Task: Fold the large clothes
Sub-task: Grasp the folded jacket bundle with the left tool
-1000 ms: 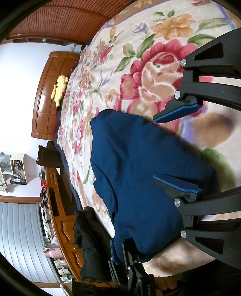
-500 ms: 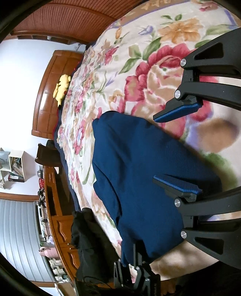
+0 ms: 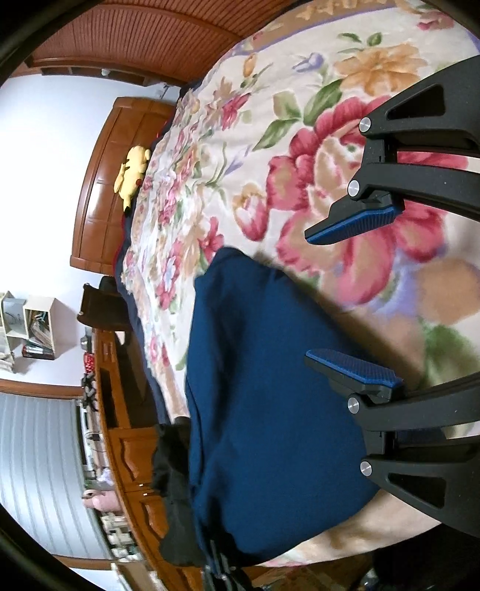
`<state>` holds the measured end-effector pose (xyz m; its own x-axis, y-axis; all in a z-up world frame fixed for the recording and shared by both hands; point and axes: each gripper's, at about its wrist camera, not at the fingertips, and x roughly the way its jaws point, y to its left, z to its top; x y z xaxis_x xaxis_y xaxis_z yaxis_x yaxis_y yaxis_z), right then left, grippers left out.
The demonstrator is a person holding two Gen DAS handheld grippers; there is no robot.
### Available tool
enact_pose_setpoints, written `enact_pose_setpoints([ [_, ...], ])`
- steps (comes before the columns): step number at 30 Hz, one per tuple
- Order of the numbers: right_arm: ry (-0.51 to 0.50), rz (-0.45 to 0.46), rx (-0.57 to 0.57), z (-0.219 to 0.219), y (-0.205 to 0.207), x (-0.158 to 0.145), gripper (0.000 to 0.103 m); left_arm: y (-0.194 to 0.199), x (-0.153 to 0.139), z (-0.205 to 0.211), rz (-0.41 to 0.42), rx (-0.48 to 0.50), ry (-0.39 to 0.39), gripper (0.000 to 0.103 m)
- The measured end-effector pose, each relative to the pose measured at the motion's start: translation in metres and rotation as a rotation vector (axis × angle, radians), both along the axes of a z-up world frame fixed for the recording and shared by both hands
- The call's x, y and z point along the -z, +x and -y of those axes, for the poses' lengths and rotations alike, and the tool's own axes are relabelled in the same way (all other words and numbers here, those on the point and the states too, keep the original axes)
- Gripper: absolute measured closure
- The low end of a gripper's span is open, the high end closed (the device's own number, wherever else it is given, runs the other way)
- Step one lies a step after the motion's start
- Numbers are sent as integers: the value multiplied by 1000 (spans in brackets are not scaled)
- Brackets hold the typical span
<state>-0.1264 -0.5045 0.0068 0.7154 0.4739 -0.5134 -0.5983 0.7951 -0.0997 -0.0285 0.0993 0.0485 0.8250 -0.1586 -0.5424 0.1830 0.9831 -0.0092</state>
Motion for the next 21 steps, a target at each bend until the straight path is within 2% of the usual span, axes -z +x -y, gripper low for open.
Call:
enact_pose_setpoints([
  [3, 31, -16, -22, -5, 8, 2, 42, 4, 21, -4, -68, -15, 15, 90],
  [7, 44, -55, -44, -20, 30, 15, 42, 3, 42, 2, -100, -34, 33, 90],
  [10, 62, -104, -64, -31, 56, 23, 42, 5, 45, 3, -107, -45, 41, 90],
  [17, 52, -166, -2, -55, 136, 38, 40, 6, 51, 7, -113, -46, 60, 89],
  [21, 42, -259, 20, -70, 180, 54, 38, 7, 51, 5, -107, -41, 45, 89],
])
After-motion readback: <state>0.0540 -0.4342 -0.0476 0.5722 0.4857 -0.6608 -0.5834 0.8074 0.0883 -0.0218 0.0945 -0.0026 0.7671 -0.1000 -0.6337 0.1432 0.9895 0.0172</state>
